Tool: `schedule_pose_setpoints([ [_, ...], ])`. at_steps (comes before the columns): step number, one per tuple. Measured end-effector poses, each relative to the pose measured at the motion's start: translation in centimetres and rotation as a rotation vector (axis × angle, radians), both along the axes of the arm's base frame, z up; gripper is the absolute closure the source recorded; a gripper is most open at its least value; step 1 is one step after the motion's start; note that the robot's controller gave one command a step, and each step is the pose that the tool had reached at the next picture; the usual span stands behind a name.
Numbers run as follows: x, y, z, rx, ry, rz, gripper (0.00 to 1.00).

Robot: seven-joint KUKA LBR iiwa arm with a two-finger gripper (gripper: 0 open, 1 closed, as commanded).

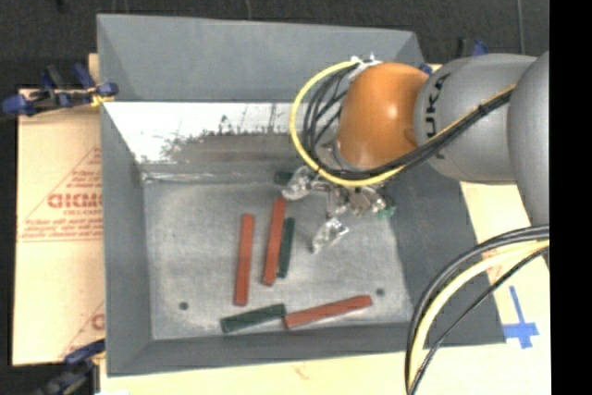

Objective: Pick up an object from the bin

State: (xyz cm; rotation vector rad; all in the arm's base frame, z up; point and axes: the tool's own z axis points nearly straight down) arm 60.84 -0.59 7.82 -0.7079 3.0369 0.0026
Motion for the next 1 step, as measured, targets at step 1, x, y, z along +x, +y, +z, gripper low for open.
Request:
schedule_pose_setpoints([
  [1, -2.20, 7.40, 0.23, -0.018, 0.026, 0.160, 1.00],
])
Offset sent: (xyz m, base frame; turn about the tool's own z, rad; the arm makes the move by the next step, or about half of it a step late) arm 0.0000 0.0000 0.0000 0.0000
